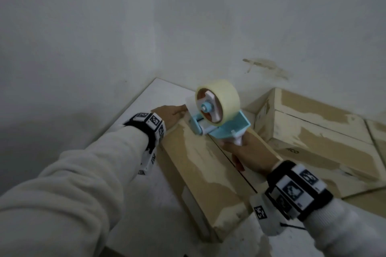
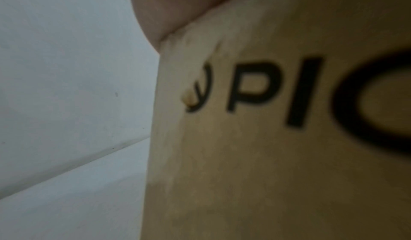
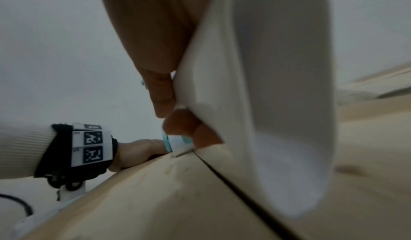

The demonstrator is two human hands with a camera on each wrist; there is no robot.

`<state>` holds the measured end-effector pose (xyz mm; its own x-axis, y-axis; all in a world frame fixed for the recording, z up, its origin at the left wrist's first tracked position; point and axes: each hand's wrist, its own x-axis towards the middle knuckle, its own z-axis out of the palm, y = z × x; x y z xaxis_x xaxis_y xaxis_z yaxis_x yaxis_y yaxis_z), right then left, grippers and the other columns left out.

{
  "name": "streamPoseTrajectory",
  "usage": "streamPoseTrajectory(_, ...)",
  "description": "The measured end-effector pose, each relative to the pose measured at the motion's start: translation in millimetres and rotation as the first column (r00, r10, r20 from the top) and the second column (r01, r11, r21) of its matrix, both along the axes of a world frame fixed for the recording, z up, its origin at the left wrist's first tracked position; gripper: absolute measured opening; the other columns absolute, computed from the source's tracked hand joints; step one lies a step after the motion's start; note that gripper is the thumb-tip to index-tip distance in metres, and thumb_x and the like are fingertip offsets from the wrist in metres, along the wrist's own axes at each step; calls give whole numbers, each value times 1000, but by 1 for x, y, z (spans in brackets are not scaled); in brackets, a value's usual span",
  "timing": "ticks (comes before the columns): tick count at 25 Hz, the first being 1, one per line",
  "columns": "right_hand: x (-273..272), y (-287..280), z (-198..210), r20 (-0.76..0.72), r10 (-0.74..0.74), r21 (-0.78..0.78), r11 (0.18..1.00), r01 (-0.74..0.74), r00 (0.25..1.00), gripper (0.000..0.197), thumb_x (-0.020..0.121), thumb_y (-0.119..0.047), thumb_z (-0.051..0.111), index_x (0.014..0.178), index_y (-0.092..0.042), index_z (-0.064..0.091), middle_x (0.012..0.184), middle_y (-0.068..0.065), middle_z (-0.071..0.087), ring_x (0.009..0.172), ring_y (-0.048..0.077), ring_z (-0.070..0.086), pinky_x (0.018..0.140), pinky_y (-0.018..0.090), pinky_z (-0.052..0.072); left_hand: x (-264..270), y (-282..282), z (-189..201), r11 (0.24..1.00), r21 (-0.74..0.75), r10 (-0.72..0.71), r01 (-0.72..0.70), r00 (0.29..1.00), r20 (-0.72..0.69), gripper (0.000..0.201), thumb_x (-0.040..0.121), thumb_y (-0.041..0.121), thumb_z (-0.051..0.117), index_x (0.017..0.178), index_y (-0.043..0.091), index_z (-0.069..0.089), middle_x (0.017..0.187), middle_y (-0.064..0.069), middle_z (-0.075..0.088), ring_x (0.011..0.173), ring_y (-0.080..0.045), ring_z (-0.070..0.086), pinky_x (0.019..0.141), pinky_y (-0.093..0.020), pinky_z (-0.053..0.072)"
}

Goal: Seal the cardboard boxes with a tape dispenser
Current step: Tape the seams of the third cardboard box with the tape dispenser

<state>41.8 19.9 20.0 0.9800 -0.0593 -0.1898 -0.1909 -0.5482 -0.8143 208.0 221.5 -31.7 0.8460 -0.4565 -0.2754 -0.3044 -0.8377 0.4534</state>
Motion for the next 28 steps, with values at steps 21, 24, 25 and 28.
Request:
streamPoseTrajectory(21,18,8,-27,65,-84,-19,996,85,994,17,83,-33,63,85,-16,63,57,3,61,49,15,58,65,35,54,-146,-41,11,963,250,76,-102,991,110,141,52,84,58,149,6,-6,158,-15,-10,146,-32,-8,118,-49,2)
streamPoseTrajectory(24,19,16,-24,71,-98,1,995,98,993,16,82,-30,63,89,-16,61,71,9,60,60,27,57,60,33,52,-147,-52,-6,943,244,176,-226,962,211,132,61,83,52,148,4,-9,158,-15,-11,146,-29,-8,118,-50,0)
streamPoseTrajectory(25,14,16,-21,63,-100,-1,995,100,993,14,82,-29,63,87,-17,59,69,8,59,57,26,55,52,27,48,-146,-54,-9,942,230,193,-246,954,230,129,63,82,51,148,4,-8,158,-14,-9,147,-29,-7,118,-49,1)
streamPoseTrajectory(28,-8,6,-12,8,-83,15,996,83,996,10,85,-24,60,77,-23,54,60,3,52,48,19,50,40,21,40,-147,-55,-11,941,219,197,-257,944,264,126,65,79,51,149,4,-6,158,-14,-6,147,-28,-4,119,-48,2)
